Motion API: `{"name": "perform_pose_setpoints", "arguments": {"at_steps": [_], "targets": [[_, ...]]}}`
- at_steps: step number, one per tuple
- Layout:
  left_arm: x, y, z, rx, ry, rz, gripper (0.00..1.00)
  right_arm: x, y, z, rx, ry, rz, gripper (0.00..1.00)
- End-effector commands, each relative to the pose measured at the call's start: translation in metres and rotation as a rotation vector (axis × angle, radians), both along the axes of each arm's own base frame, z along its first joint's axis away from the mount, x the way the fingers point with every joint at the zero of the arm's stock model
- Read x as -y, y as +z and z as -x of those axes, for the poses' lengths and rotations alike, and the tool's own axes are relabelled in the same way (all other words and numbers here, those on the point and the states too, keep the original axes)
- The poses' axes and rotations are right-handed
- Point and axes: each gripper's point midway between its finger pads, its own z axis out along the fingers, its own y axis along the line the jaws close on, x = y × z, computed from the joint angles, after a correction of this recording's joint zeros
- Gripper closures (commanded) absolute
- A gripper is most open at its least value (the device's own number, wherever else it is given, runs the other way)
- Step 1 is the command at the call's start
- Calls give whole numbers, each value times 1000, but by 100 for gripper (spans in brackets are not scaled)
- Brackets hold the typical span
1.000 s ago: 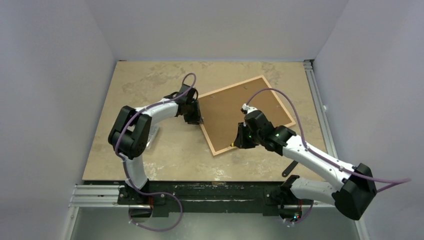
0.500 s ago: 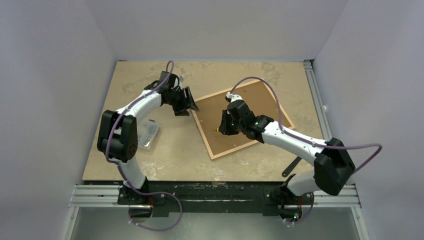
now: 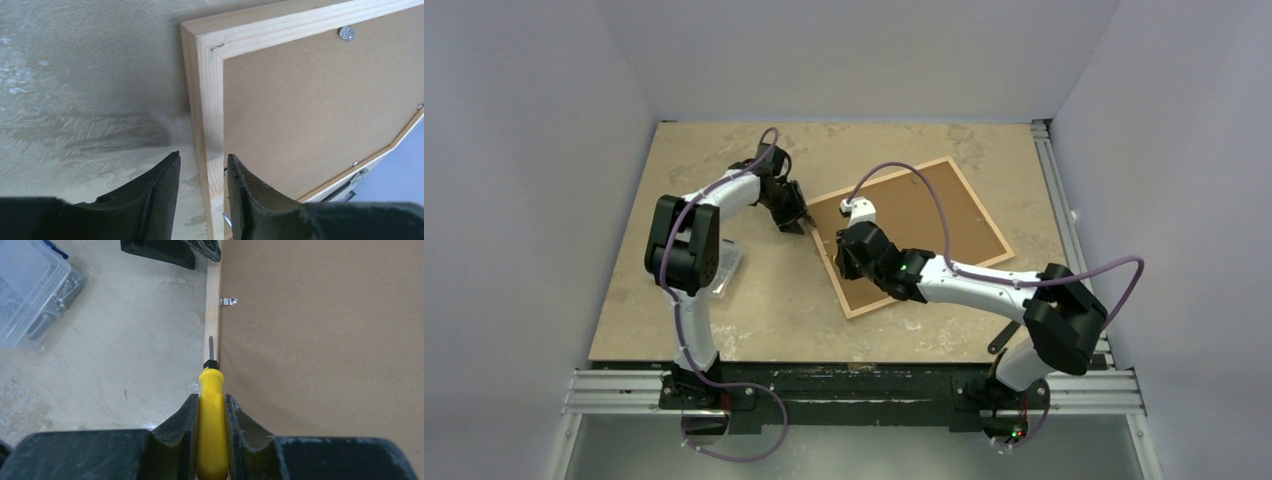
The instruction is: Take the photo out of the frame
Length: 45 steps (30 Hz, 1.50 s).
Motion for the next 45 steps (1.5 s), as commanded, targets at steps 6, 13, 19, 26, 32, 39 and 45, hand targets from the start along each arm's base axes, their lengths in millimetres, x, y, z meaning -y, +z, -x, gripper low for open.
{"name": "perform_pose_setpoints", "arguments": {"at_steps": [6,13,19,26,32,39,45], "targets": [[-6,-14,-2,-30,48,-51,74,-14,-1,-21,142,-75,34,100],[-6,-20,1,-46,45,-53,81,-10,32,-20,201,-102,1,100],[-6,-26,4,-75,48,-56,84,-15,38,-23,213,-89,-11,100],[-6,-27,8,-91,51,-55,91,-21,7,-29,180,-108,37,100],[-7,-30,11,-111,64,-64,95,-26,2,-31,178,-95,44,100],[-7,-33,15,-132,71,-69,100,-29,-9,-36,187,-104,54,100],[-10,-34,21,-140,65,-98,100,-39,-9,-46,219,-100,68,100]]}}
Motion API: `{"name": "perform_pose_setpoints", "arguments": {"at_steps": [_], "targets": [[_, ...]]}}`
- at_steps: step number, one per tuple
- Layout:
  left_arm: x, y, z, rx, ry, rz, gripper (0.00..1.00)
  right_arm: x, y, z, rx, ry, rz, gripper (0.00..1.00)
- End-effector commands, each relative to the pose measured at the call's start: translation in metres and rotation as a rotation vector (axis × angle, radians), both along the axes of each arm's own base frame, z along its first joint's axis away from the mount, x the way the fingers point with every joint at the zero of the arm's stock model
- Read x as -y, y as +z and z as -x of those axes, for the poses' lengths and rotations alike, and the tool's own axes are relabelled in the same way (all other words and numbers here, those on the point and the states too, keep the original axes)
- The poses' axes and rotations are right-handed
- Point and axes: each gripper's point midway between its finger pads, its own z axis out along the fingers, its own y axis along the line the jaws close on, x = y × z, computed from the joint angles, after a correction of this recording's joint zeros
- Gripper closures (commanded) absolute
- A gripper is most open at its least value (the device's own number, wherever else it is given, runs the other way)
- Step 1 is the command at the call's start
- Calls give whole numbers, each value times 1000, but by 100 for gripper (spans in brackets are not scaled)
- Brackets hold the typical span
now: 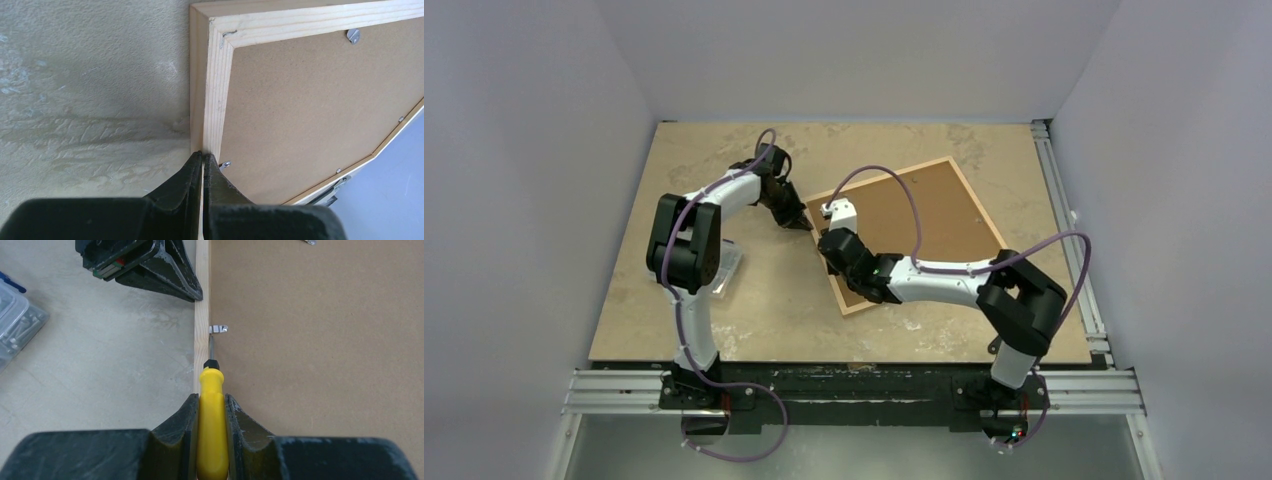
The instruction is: Take the photo out of the frame
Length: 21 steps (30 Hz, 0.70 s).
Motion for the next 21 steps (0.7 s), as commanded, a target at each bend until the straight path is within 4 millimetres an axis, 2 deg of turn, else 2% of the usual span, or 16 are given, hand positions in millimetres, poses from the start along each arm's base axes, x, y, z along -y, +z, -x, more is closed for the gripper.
{"name": "perform_pose_setpoints", "arguments": {"at_steps": [1,9,11,14,16,18,21], "targets": [[-10,-27,24,-106,-1,-98,100,-15,16,-21,74,-25,-17,100],[-12,-27,27,-108,-2,-108,100,-19,24,-49,166,-81,66,100],[-12,-26,27,-106,-7,-111,100,-19,35,-53,185,-81,75,100],[-11,-16,21,-68,-20,-104,100,-19,71,-51,206,-59,27,100],[-10,-5,16,-25,-36,-96,92,-13,95,-47,209,-51,1,100],[-8,10,12,33,-50,-82,81,2,110,-38,185,-58,4,100],[-5,32,13,119,-73,-50,63,30,124,-19,148,-60,6,100]]}}
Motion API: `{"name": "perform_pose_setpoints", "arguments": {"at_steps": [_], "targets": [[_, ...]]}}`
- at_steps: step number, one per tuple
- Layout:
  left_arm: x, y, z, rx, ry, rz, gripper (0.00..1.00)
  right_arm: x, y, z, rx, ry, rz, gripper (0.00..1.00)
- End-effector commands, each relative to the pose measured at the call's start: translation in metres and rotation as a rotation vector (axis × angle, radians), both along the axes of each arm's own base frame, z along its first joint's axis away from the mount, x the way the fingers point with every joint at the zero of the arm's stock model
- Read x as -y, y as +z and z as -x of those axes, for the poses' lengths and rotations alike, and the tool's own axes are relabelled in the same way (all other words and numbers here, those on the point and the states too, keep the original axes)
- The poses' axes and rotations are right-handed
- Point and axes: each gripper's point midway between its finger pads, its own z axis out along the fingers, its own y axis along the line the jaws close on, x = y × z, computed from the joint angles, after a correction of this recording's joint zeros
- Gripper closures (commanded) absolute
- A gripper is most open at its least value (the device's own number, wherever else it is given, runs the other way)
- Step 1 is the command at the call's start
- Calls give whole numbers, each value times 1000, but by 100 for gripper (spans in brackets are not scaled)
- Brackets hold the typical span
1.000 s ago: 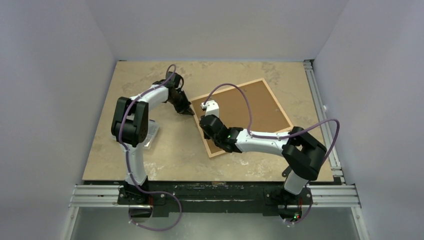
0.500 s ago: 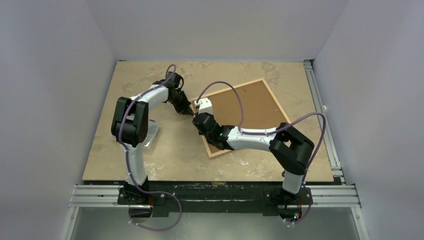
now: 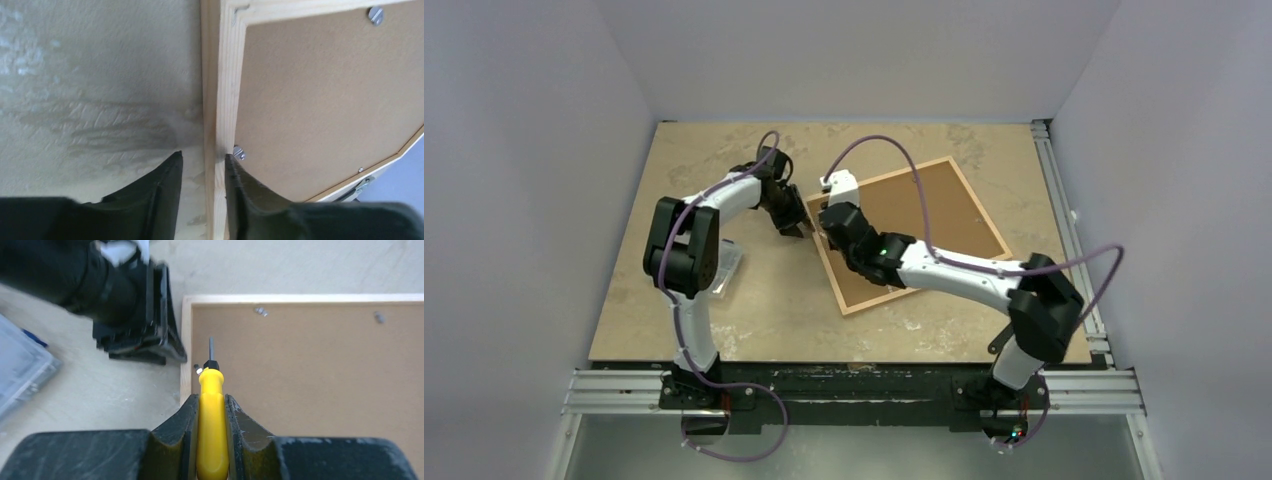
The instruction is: Take the photo out of the frame
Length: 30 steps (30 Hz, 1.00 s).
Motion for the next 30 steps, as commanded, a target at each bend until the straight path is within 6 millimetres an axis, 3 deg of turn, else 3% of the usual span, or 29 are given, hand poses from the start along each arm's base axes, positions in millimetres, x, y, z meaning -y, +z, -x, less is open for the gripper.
{"name": "perform_pose_setpoints", "arguments": {"at_steps": [1,7,14,21,30], "targets": [[1,39,10,123,-61,4,58,39,64,20,9,-28,-67,100],[41,65,52,186,-190,80,39,99,58,67,-87,-36,-84,100],[72,50,117,199,-237,159,27,151,34,113,-167,-79,-175,100],[74,11,149,190,-208,91,35,172,29,135,-199,-93,-259,100],[79,-12,152,146,-194,58,49,179,29,143,-206,-93,-287,100]]}}
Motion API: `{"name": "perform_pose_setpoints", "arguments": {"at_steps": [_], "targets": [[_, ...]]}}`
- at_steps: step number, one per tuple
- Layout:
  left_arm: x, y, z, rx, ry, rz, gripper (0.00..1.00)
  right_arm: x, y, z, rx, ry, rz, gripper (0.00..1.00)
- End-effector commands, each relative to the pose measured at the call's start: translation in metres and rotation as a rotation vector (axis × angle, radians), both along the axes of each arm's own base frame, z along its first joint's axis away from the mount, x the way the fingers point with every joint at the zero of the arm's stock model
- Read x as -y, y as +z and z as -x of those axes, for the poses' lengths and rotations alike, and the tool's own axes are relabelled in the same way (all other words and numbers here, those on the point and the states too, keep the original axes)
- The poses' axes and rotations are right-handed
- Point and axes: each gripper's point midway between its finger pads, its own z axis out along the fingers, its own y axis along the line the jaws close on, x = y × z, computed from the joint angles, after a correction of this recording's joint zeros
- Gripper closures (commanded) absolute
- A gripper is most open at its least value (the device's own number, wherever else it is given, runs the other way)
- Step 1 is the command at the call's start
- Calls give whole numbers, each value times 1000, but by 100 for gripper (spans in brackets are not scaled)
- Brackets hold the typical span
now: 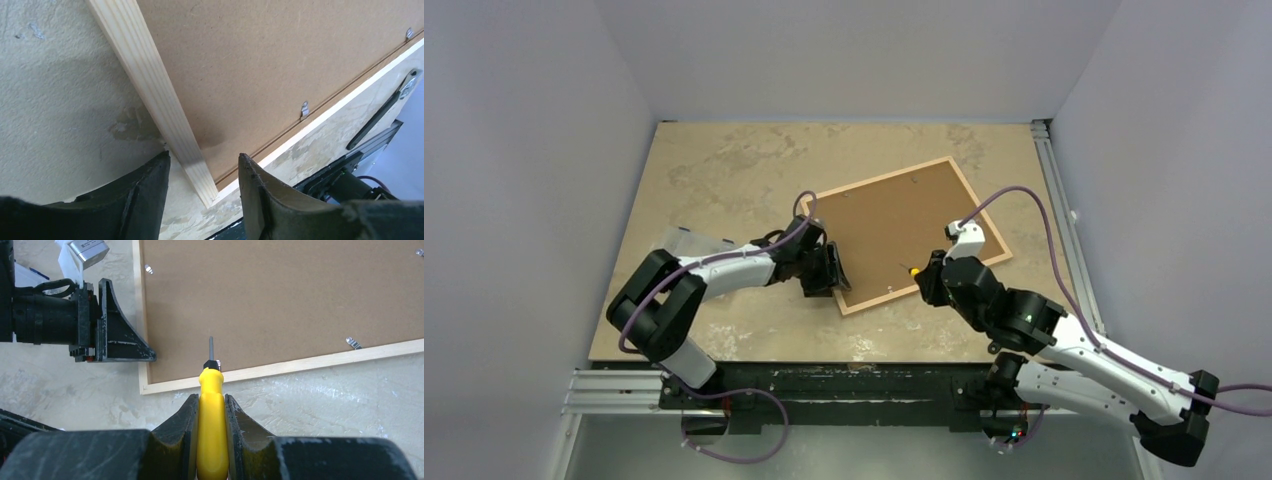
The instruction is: Take the photo out of the frame
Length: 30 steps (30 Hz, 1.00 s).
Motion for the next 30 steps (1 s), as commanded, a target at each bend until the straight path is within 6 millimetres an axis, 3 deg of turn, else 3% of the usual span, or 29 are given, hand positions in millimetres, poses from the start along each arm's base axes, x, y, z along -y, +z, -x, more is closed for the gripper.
{"name": "perform_pose_setpoints", "arguments": {"at_steps": [1,6,13,18,21,27,30], "targets": [[-4,-12,-10,10,32,-65,52,0,-2,3,-23,-7,-21,100],[-20,-20,-13,-12,-39,-224,72,-2,-9,2,-41,-9,-3,100],[-49,-6,-31,47,-143,-426,100,-17,-25,1,-78,33,14,100],[-62,2,-44,47,-186,-416,100,-31,-29,-7,-66,43,-2,100],[-61,-2,-41,24,-192,-352,100,-40,-24,-26,-41,15,-22,100],[-59,-6,-39,-30,-140,-250,100,-45,-20,-96,-59,-2,-63,100],[-60,-3,-41,-54,-94,-211,86,-52,-16,-135,-69,6,-76,100]]}}
